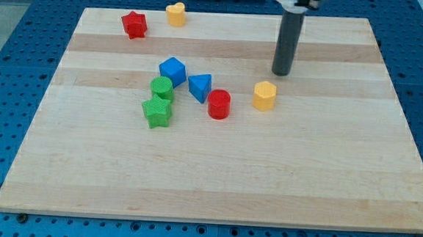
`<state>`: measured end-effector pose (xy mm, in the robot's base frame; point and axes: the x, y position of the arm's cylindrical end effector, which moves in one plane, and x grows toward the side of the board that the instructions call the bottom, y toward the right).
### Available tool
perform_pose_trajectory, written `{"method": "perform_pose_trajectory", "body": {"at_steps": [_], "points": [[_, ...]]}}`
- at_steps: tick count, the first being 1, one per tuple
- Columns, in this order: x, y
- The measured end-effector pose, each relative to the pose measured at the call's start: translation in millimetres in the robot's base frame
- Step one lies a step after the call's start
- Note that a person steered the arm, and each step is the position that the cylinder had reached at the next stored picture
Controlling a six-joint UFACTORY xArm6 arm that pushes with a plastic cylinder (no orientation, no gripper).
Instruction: Place the yellow hexagon towards bottom right of red circle
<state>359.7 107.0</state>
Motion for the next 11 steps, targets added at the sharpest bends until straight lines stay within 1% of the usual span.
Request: {"method": "perform_pose_trajectory", "body": {"at_steps": [1, 2, 3, 4, 5, 6, 7, 8, 9, 10, 11], "points": [[28.4, 2.6], [43.8, 3.0], [15.2, 8.4], [-0.5, -2.8], [28.8, -17.2], [61.3, -19.2], [68.4, -19.2], [60.0, -13.0], [39.6, -17.1], [48.0, -32.9], [77.2, -35.4]]}}
